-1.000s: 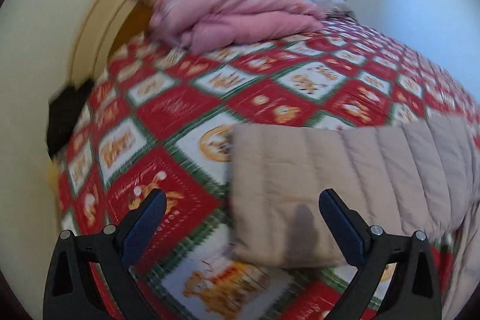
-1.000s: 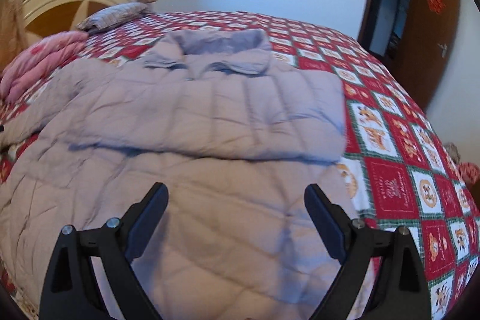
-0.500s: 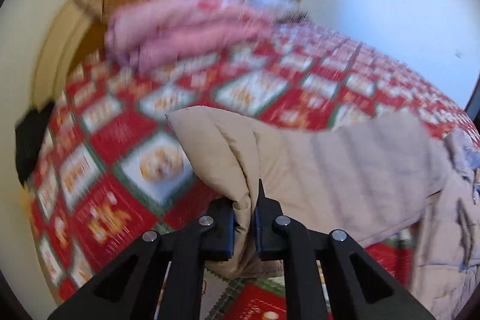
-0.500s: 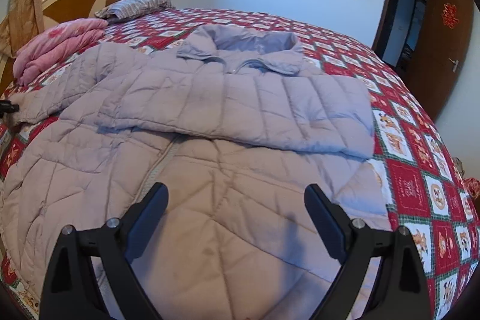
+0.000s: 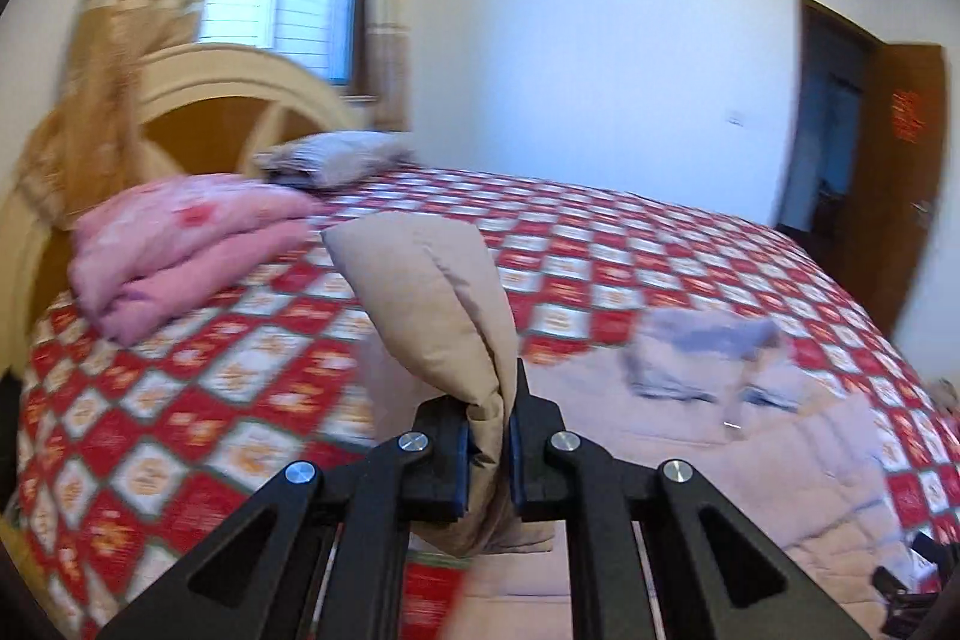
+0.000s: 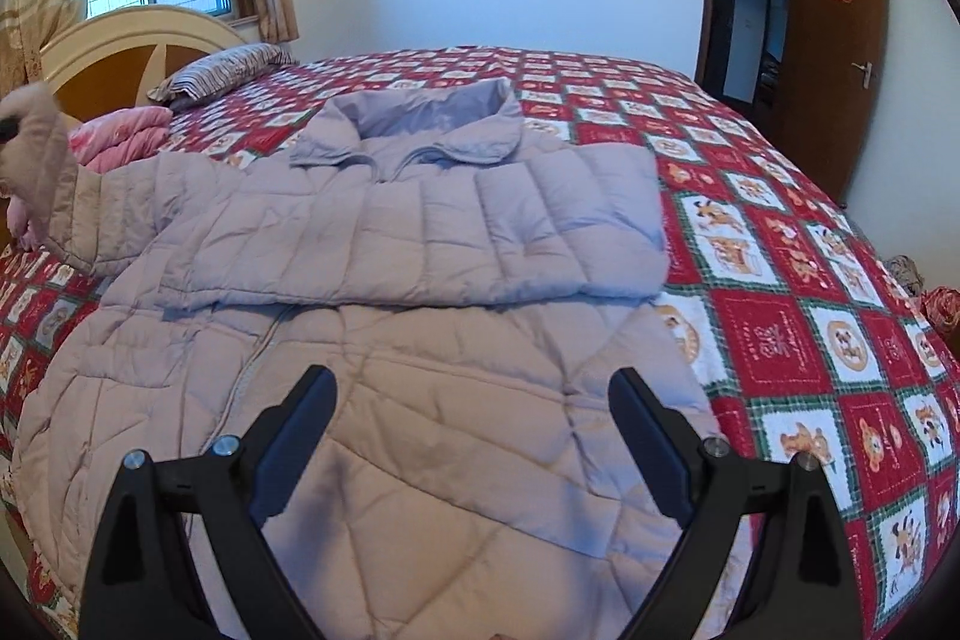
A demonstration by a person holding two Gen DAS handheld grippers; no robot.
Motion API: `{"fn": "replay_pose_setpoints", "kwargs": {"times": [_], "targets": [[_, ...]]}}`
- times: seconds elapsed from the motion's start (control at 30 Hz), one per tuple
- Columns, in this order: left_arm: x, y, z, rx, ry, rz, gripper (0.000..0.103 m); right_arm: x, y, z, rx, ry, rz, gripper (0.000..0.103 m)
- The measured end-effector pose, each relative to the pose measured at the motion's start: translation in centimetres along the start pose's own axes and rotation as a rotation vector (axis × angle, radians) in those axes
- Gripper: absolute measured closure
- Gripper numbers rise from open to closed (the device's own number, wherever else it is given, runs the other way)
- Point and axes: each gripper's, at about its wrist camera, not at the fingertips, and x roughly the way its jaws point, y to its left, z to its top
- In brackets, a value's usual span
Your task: Fold large clothes
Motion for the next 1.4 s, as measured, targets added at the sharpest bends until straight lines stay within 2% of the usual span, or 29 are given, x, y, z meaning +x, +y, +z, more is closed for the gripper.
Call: {"fn": "replay_pose_setpoints", "kwargs": {"times": [0.07, 0.13, 0.17, 0.2, 0.23, 0.27, 0.3, 0.4, 0.57, 0.63, 0.7, 0.8, 0.93, 1.07, 1.17, 1.2, 1.23, 1.27, 1.3, 1.37, 1.4], "targets": [[0.6, -3.3, -0.9, 0.020, 0.013, -0.057, 0.093, -0.3, -0.5, -0.1, 0.010, -0.002, -0.004, 0.009], [1.4, -6.6, -1.9, 0.052, 0.046, -0.136, 0.088, -0.4, -1.1, -0.2, 0.020, 0.000, -0.012, 0.009], [1.9, -8.6, -2.7, 0.083, 0.079, -0.182, 0.081, -0.4, -1.4, -0.3, 0.024, 0.001, -0.016, 0.009], [2.2, -10.2, -3.4, 0.114, 0.102, -0.202, 0.067, -0.4, -1.6, -0.4, 0.027, 0.002, -0.018, 0.009], [2.4, -11.4, -4.2, 0.145, 0.114, -0.212, 0.058, -0.4, -2.0, -0.5, 0.034, 0.007, -0.024, 0.009], [2.3, -12.2, -4.8, 0.164, 0.108, -0.219, 0.042, -0.4, -2.3, -0.6, 0.039, 0.009, -0.027, 0.009], [1.9, -12.9, -5.4, 0.182, 0.089, -0.227, 0.030, -0.4, -2.5, -0.6, 0.046, 0.012, -0.031, 0.009], [0.9, -12.8, -6.3, 0.210, 0.046, -0.217, 0.010, -0.2, -3.2, -0.8, 0.061, 0.030, -0.030, 0.009], [1.3, -9.2, -6.8, 0.179, 0.026, -0.132, 0.010, 0.5, -3.2, -0.6, 0.071, 0.050, -0.015, 0.009], [2.6, -6.9, -7.2, 0.153, 0.048, -0.043, 0.010, 0.9, -2.7, -0.2, 0.080, 0.056, 0.012, 0.009], [5.0, -3.9, -7.9, 0.134, 0.091, 0.115, 0.010, 1.3, -1.8, 0.4, 0.078, 0.063, 0.039, 0.009], [7.8, 0.2, -9.3, 0.075, 0.165, 0.237, 0.010, 2.0, 0.2, 1.9, 0.073, 0.069, 0.107, 0.009], [9.9, 3.2, -11.2, -0.001, 0.238, 0.259, 0.010, 3.7, 3.5, 4.4, 0.070, 0.087, 0.206, 0.009], [13.0, 4.7, -13.4, -0.071, 0.357, 0.250, 0.010, 6.5, 5.8, 5.9, 0.097, 0.127, 0.258, 0.009], [13.2, 5.2, -14.0, -0.107, 0.357, 0.234, 0.010, 9.1, 7.3, 6.0, 0.128, 0.193, 0.295, 0.009], [13.1, 5.1, -14.1, -0.103, 0.353, 0.235, 0.010, 10.2, 7.9, 5.7, 0.126, 0.228, 0.302, 0.012], [13.1, 5.0, -14.2, -0.099, 0.351, 0.235, 0.010, 10.7, 8.3, 5.5, 0.117, 0.241, 0.299, 0.031], [13.2, 5.0, -14.2, -0.101, 0.350, 0.230, 0.010, 10.7, 8.6, 5.3, 0.106, 0.242, 0.305, 0.058], [13.2, 5.2, -14.3, -0.111, 0.352, 0.221, 0.010, 10.4, 8.9, 5.2, 0.098, 0.236, 0.321, 0.069], [13.2, 5.4, -14.3, -0.127, 0.353, 0.208, 0.010, 9.2, 8.8, 5.0, 0.085, 0.206, 0.321, 0.083], [13.2, 5.4, -14.3, -0.130, 0.350, 0.206, 0.010, 8.6, 8.7, 5.0, 0.074, 0.195, 0.316, 0.084]]}}
